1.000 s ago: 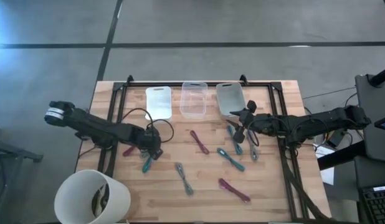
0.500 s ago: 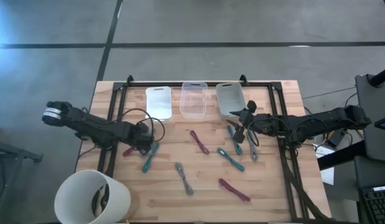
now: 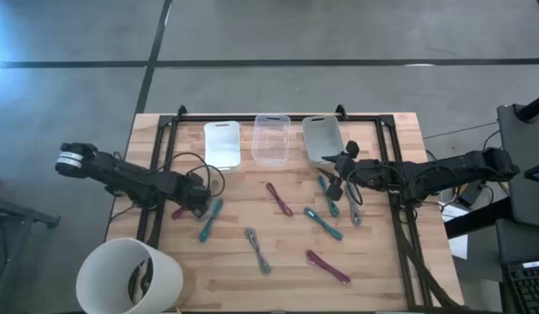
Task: Pick & Place USB Port
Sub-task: Put the left pink charger cable into the white bin, then put the top pink charger cable into the white bin
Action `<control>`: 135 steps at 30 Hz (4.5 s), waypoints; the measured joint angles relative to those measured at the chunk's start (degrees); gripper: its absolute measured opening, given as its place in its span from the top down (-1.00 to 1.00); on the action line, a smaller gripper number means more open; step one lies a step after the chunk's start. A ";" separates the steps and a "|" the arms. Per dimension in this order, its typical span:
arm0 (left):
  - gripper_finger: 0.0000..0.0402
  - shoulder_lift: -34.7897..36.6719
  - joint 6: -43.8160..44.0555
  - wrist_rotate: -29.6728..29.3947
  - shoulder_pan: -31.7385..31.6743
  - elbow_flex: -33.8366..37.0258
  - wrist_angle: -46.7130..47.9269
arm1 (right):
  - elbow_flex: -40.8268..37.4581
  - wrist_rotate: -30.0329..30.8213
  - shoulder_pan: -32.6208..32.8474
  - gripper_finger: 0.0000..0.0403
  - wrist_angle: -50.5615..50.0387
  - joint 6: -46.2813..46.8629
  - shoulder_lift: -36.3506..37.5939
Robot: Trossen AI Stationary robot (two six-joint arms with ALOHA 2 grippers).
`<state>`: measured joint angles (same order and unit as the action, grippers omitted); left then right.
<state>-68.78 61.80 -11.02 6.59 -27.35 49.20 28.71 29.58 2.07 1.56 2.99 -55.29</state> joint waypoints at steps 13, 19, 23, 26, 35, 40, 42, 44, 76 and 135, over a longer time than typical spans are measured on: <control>0.92 3.38 6.64 -6.37 -0.28 -7.16 4.51 | 0.00 0.01 0.01 0.11 0.26 -0.01 0.00; 0.92 3.60 4.23 -17.10 -0.81 -19.06 8.02 | 0.00 0.00 0.01 0.11 0.31 -0.01 0.00; 0.92 3.31 1.57 -19.55 -2.77 -25.57 7.55 | 0.00 0.00 0.01 0.11 0.33 -0.02 0.00; 0.92 2.85 -1.69 -21.17 -5.62 -27.58 4.99 | 0.00 0.02 0.01 0.11 0.35 -0.21 0.00; 0.92 -0.33 -16.94 -15.82 -20.18 -28.65 -11.06 | 0.00 0.02 -0.01 0.11 0.52 -1.71 0.00; 0.92 -4.99 -21.66 -13.34 -27.68 -28.65 -16.78 | 0.00 0.04 -0.03 0.11 0.52 -1.73 0.00; 0.92 -7.17 -21.66 -13.32 -29.79 -28.65 -16.68 | 0.00 0.04 -0.01 0.11 0.52 -1.72 0.00; 0.92 -9.53 -21.64 -13.32 -31.18 -28.65 -16.63 | 0.00 0.04 -0.01 0.11 0.52 -1.67 0.00; 0.66 -21.31 -18.50 -11.45 -35.33 -28.66 -16.26 | 0.00 0.02 0.01 0.11 -1.25 0.04 0.00; 0.66 -5.21 -34.17 -9.85 -3.89 -28.61 -18.40 | 9.59 -18.60 0.84 0.11 12.00 17.19 -33.90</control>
<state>-74.00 27.64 -20.86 2.70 -55.96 30.81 38.30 10.98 2.92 13.56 20.18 -89.19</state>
